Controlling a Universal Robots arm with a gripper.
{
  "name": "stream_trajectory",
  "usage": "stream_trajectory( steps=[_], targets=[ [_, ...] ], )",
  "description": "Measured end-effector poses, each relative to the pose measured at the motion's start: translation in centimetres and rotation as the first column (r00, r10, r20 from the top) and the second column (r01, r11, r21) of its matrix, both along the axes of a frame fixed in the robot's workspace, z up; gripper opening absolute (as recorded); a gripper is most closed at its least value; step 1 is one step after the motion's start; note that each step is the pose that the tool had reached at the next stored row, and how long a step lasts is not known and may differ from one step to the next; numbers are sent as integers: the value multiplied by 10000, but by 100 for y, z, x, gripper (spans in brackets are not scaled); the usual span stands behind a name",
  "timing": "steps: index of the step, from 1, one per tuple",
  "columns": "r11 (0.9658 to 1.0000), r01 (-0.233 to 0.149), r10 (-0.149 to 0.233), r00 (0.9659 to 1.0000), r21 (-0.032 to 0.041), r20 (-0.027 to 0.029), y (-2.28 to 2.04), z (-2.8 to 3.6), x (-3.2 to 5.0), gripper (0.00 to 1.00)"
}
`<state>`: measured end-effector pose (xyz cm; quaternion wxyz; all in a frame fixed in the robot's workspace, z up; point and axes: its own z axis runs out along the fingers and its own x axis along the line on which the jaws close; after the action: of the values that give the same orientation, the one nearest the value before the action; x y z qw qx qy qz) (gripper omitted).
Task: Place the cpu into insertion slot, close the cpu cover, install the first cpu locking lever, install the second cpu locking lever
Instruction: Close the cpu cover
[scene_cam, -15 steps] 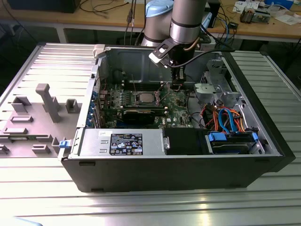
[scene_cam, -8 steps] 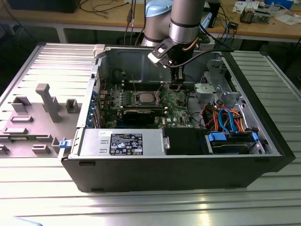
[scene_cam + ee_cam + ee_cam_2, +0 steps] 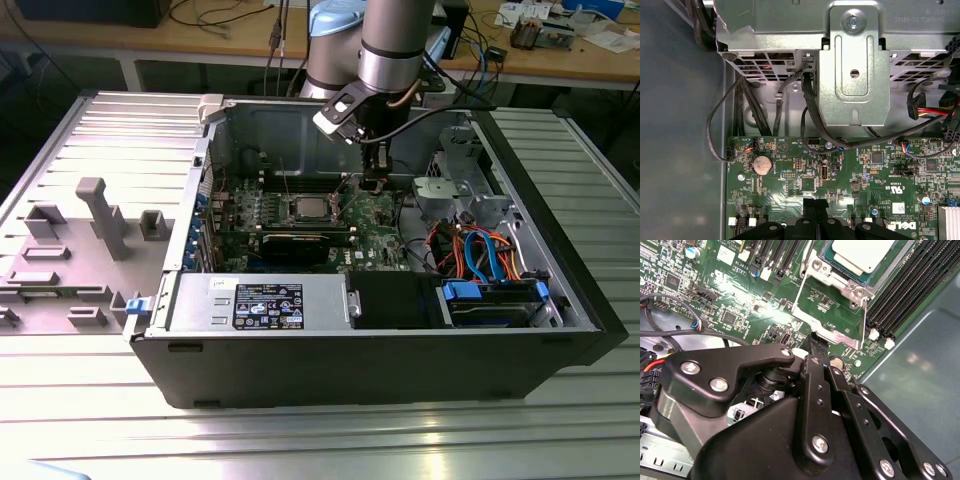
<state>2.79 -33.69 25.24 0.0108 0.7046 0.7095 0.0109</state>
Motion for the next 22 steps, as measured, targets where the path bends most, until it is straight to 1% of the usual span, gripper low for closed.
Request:
stream_trajectory(
  steps=[22],
  targets=[
    [10000, 0, 0, 10000, 0, 0, 0, 0, -60, 11]
  ],
)
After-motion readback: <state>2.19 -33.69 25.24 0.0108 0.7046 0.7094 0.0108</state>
